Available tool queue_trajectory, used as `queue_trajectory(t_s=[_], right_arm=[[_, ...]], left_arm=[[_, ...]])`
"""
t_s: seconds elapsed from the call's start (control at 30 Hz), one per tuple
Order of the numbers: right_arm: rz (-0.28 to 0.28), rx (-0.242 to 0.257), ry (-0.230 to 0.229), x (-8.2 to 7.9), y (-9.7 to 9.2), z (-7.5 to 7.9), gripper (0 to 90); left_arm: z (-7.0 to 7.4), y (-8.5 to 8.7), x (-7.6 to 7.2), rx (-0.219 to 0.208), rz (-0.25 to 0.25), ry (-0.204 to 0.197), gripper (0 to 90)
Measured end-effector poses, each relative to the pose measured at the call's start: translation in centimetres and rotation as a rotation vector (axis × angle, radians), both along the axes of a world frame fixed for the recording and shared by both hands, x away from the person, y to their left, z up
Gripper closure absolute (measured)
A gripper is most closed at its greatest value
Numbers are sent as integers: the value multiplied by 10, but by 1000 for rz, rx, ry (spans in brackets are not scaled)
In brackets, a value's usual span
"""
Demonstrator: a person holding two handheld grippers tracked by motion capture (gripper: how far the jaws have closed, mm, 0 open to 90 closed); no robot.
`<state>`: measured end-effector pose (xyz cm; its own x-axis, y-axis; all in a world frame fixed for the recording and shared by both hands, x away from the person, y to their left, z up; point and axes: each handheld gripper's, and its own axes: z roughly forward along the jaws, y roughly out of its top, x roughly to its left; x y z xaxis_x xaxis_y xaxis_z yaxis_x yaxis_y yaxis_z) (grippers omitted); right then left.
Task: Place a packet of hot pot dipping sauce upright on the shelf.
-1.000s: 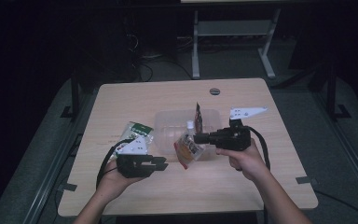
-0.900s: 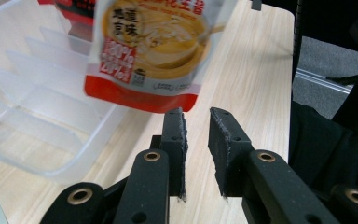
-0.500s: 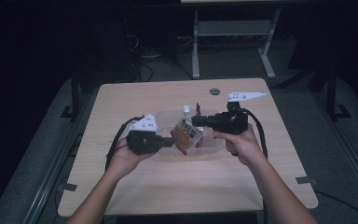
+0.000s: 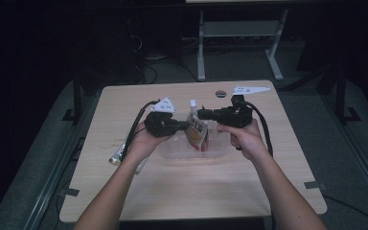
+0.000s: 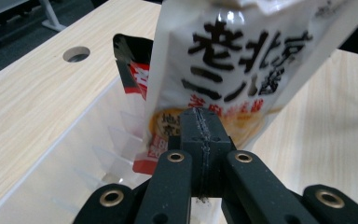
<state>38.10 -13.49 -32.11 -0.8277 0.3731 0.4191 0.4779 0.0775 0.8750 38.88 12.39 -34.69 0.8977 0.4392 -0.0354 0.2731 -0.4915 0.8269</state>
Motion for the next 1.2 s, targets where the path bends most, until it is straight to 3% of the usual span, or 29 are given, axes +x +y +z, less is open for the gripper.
queue_trajectory(t_s=[0.13, 0.5, 0.6, 0.97, 1.03, 1.2], right_arm=[[-6, -10, 3, 3, 3, -1, 900], [-16, -5, 7, 14, 10, -2, 900], [-20, -2, 5, 15, 11, -2, 900], [-34, -8, 3, 21, 9, 1, 900], [-37, 4, -1, 22, 8, 4, 900], [-39, -2, -10, 25, 9, 8, 900]], left_arm=[[-1, -4, 6, 3, 0, 0, 898], [-5, -10, 22, -48, 36, 12, 898], [-4, -12, 23, -65, 36, 15, 898], [-5, -11, 27, -64, 45, 17, 898], [-3, -12, 26, -90, 42, 16, 898], [-3, -16, 26, -81, 38, 18, 897]])
